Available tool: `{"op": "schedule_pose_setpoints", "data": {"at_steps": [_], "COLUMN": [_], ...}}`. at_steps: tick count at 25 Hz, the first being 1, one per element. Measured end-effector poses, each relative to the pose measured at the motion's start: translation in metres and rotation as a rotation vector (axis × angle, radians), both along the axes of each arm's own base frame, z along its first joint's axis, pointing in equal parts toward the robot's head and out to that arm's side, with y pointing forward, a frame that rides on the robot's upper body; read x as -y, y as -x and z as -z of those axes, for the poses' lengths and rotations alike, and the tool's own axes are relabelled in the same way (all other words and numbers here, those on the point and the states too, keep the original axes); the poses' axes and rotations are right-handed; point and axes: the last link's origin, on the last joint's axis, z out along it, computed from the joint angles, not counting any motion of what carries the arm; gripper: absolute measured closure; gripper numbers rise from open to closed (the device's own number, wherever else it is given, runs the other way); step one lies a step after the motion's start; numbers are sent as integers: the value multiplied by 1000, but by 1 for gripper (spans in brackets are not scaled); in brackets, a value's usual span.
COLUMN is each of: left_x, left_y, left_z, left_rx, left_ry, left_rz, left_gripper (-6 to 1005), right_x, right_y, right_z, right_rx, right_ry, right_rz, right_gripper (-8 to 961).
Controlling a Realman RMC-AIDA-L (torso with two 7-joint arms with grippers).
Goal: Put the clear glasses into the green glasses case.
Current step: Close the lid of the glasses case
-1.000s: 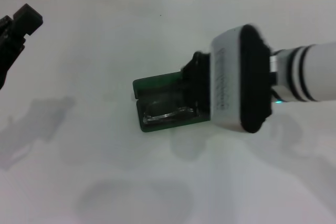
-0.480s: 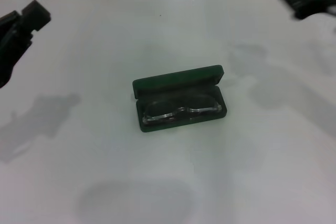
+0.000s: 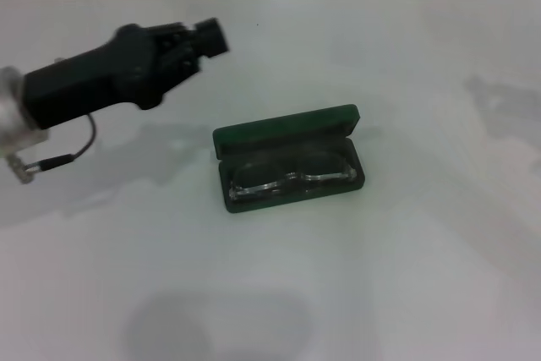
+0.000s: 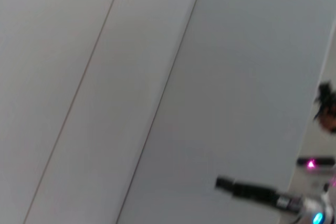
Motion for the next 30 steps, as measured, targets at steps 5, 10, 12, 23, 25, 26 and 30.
{"op": "schedule_pose_setpoints", "data": {"at_steps": [5, 10, 12, 23, 25, 26, 30], "left_x": [-31, -50, -52, -55, -55, -55, -54], "left_y": [-15, -27, -30, -28, -27, -27, -26], "left_z": [25, 60, 73, 95, 95, 95, 95], "left_rx": [-157, -325, -383, -473, -474, -473, -473], "left_ry": [59, 101, 110, 104, 104, 105, 105], "left_rz": [-51, -92, -98, -140, -143, -143, -145], "left_gripper": [766, 732, 734, 743, 743, 743, 744], "right_x": [6, 12, 13, 18, 18, 18, 18], "right_y": [-13, -25, -28, -41, -41, -42, -42], "right_z": [13, 24, 27, 37, 38, 38, 38], "right_rx": [-20, -33, -36, -56, -58, -59, -60], "right_ry": [20, 37, 38, 40, 41, 42, 41], "right_rz": [-18, -2, 5, 38, 39, 41, 44], "right_gripper": [870, 869, 869, 869, 869, 869, 869]}}
